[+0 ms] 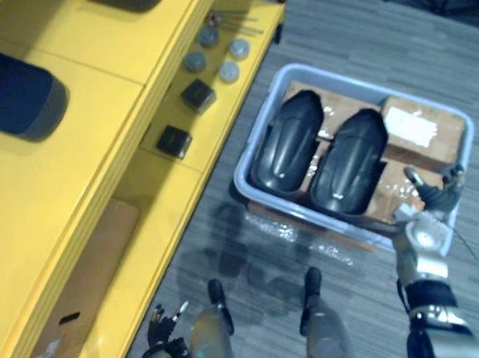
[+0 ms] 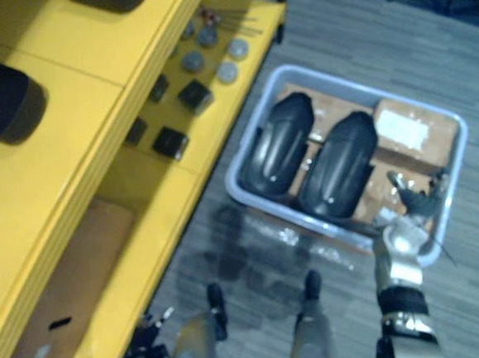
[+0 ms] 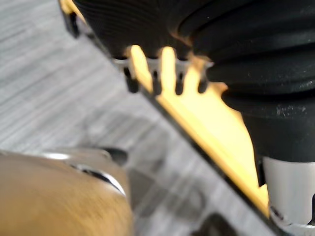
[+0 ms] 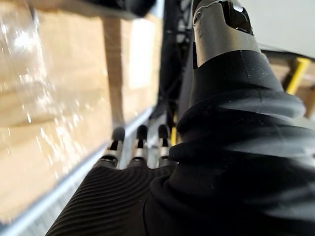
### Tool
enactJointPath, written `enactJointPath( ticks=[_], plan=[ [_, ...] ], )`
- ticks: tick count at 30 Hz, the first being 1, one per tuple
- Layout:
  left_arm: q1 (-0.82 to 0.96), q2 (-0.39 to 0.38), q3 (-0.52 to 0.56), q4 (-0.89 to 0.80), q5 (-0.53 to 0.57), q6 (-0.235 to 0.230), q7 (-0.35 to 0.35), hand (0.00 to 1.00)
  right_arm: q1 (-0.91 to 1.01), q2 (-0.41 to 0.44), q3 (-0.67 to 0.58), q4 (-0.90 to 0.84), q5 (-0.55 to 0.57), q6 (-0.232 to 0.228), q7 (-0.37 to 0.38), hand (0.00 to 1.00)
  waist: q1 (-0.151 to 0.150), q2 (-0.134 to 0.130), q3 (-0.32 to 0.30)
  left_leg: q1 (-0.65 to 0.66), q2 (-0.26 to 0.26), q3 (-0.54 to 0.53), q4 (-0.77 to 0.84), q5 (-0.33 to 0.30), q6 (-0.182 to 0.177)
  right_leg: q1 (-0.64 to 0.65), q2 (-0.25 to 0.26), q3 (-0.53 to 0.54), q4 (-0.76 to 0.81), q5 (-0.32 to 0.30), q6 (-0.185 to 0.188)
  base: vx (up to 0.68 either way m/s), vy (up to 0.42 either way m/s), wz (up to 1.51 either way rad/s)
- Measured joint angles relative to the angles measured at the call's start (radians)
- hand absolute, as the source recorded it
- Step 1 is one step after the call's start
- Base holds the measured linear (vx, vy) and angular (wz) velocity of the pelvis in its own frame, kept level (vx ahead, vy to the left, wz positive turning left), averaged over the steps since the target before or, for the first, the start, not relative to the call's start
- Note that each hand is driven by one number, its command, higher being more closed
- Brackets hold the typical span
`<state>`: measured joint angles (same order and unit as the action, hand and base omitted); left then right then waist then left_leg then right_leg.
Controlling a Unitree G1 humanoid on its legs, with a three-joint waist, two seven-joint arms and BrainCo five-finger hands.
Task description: Walk over and take plastic housings, then place them on the shelf
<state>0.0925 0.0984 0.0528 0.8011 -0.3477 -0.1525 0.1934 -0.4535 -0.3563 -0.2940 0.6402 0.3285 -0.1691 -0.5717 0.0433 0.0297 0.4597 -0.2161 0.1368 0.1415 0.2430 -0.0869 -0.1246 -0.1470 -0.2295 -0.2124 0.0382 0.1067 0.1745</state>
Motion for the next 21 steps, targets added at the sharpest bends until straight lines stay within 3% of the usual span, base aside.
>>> enactJointPath(
  ticks=[4,10,17,18,21],
  plan=[
    [-0.018,0.009,-0.035,0.029,-0.007,-0.001,0.0,0.0,-0.092,-0.083,0.027,0.117,0.021,0.023,-0.02,0.0,0.017,0.027,0.024,-0.041,-0.014,-0.04,0.028,-0.004,0.007,-0.014,-0.014,-0.03,0.018,0.0,0.0,-0.04,0.021,0.23],
    [-0.019,0.003,-0.073,0.097,-0.041,-0.018,0.001,0.0,-0.173,-0.152,0.075,0.234,0.069,0.112,-0.018,0.0,0.048,0.058,0.045,-0.105,-0.03,-0.055,0.069,-0.01,0.016,-0.065,-0.032,-0.034,0.05,0.0,0.001,-0.05,0.026,0.06],
    [-0.019,0.01,-0.108,0.104,-0.065,-0.06,0.002,0.0,-0.246,-0.227,0.09,0.338,0.069,0.223,-0.01,0.0,0.055,0.06,0.047,-0.136,-0.034,-0.073,0.088,-0.008,0.02,-0.093,-0.037,-0.039,0.076,-0.003,0.0,-0.04,0.005,0.04],
    [-0.019,0.011,-0.116,0.104,-0.078,-0.061,0.003,0.0,-0.253,-0.241,0.09,0.362,0.069,0.236,0.005,1.0,0.055,0.06,0.047,-0.136,-0.034,-0.075,0.09,-0.008,0.02,-0.092,-0.037,-0.04,0.078,-0.003,-0.001,0.0,0.0,0.0],
    [-0.019,0.011,-0.12,0.101,-0.079,-0.061,0.017,0.0,-0.273,-0.266,0.091,0.4,0.063,0.28,0.045,1.0,0.055,0.061,0.047,-0.136,-0.035,-0.078,0.093,-0.007,0.022,-0.092,-0.04,-0.044,0.089,-0.008,-0.002,-0.01,0.005,0.03]
  ],
)
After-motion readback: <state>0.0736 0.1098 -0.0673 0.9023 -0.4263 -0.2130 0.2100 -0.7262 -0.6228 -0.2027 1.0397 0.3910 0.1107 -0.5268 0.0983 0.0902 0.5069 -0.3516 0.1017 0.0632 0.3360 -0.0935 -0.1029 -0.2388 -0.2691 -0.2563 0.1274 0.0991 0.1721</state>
